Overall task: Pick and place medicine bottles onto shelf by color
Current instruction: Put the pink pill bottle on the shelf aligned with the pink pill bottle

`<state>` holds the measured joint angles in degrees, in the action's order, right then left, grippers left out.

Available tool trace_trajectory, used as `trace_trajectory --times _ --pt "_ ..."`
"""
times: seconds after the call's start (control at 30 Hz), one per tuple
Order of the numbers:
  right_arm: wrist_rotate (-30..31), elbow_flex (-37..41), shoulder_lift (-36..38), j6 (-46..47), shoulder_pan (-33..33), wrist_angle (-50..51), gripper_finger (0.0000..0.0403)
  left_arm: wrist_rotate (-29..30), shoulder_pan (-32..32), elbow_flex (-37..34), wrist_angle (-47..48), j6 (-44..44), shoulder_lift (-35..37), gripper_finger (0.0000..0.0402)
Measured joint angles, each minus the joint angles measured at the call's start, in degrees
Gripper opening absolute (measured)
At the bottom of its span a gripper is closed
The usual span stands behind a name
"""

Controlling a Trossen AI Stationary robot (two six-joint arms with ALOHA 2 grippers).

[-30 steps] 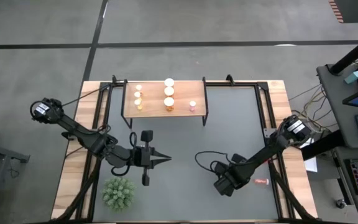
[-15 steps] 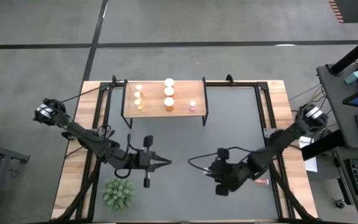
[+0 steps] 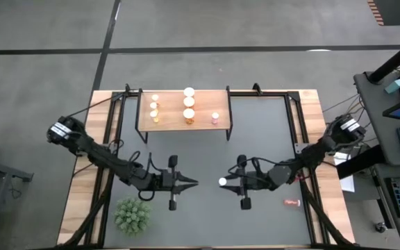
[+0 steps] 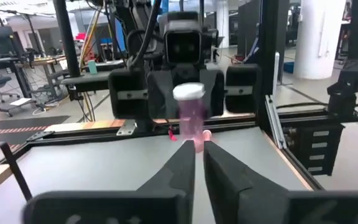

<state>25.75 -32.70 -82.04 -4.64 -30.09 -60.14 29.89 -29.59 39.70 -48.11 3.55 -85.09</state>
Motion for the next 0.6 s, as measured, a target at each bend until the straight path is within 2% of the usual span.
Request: trace_trajectory --times 0.2,0.37,0.47,0.6 --pt "-0.33 -1.3 -0.55 -0.81 0.13 -0.18 0.0095 -0.9 1.61 -0.04 -4.58 -0.96 -3.56 0.0094" --pt "-0.38 -2.39 -0.55 -2.88 0.24 -0.19 0.0095 -1.73 2.8 1.42 -8.79 -2.0 -9.28 0.016" --pt "-0.41 -2.61 -0.55 -3.08 0.43 -0.2 0.0095 -2.18 4.15 3.5 -11.32 -1.6 -12.39 0.0181" --pt "-0.29 -2.61 -0.55 -3.57 0.52 -0.17 0.0095 -8.44 6.08 6.82 -11.98 -1.66 -16.3 0.0187"
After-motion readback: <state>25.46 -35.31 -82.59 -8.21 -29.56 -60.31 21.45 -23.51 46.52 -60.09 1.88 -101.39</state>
